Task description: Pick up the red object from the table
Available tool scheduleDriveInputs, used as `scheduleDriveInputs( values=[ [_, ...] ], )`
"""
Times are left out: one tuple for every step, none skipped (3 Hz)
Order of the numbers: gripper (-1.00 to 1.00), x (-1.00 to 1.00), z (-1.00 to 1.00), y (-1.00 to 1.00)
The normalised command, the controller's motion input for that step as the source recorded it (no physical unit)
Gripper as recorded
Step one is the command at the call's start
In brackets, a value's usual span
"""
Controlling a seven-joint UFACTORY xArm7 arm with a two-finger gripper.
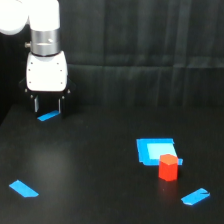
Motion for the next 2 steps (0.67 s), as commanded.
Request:
scheduleDriveInputs(
  values=[
    [0.87,0.06,-0.02,0.00],
    [0.89,0.75,-0.10,-0.22]
  ],
)
